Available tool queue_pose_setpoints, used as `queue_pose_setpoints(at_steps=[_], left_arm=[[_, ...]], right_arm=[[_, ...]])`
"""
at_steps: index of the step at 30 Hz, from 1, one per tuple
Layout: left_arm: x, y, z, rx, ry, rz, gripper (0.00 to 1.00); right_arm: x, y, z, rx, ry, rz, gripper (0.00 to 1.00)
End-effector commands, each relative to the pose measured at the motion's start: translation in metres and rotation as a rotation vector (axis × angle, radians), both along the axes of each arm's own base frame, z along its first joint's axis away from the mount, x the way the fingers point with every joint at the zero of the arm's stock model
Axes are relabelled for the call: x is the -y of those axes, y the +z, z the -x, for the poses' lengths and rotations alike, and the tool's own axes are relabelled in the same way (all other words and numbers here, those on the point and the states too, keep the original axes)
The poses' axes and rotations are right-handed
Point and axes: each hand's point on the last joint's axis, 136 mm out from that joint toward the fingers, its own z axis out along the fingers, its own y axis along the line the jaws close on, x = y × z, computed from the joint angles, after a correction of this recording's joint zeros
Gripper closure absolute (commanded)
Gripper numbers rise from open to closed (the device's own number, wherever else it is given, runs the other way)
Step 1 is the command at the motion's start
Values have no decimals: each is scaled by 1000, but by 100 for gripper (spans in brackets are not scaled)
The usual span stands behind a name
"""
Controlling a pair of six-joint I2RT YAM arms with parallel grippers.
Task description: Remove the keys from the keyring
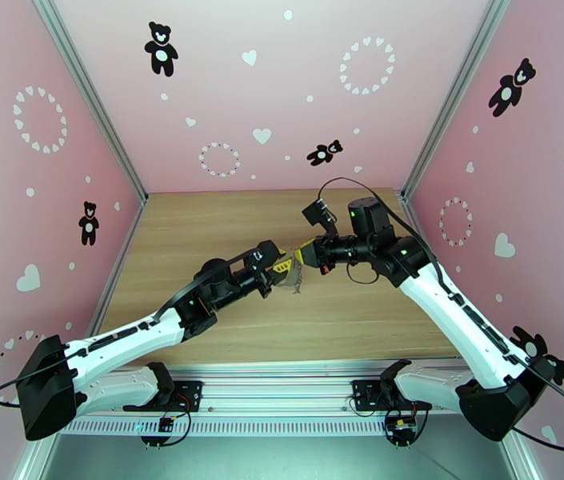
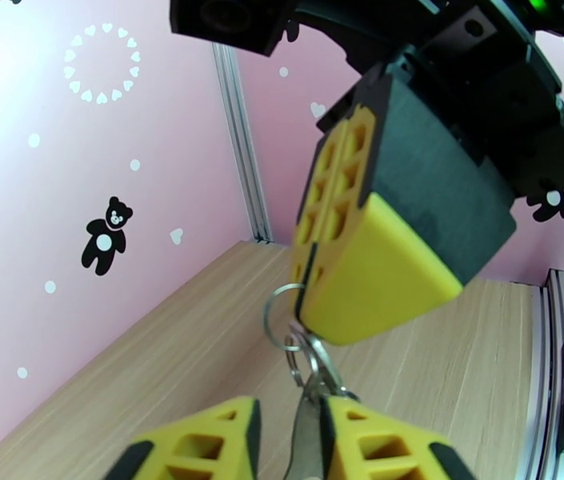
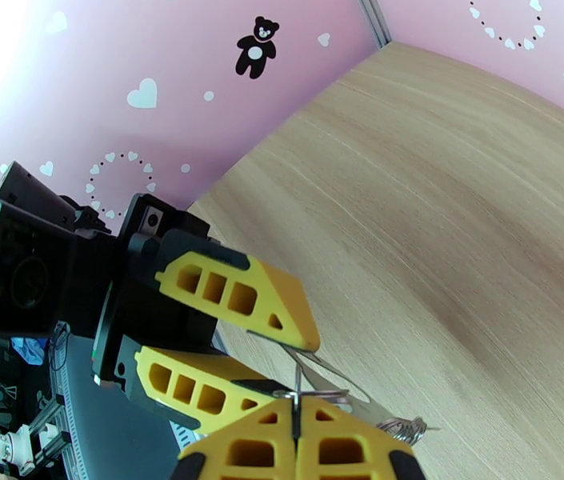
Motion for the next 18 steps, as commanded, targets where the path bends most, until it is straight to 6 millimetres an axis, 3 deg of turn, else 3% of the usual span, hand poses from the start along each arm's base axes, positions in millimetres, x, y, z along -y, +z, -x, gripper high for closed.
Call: queue_pose_setpoints(at_steps=[1, 9, 16, 18], left_arm=[[8, 18, 3, 31, -33, 28, 78], [11, 17, 3, 21, -42, 20, 94], [7, 9, 8, -35, -52, -31, 100], [8, 21, 9, -63, -59, -39, 100]], right_arm=[[1, 13, 0, 44, -8, -34, 100], [2, 10, 0, 41, -18, -24, 100], [5, 10, 0, 64, -25, -7, 100], [5, 11, 2, 70, -8, 0, 100]])
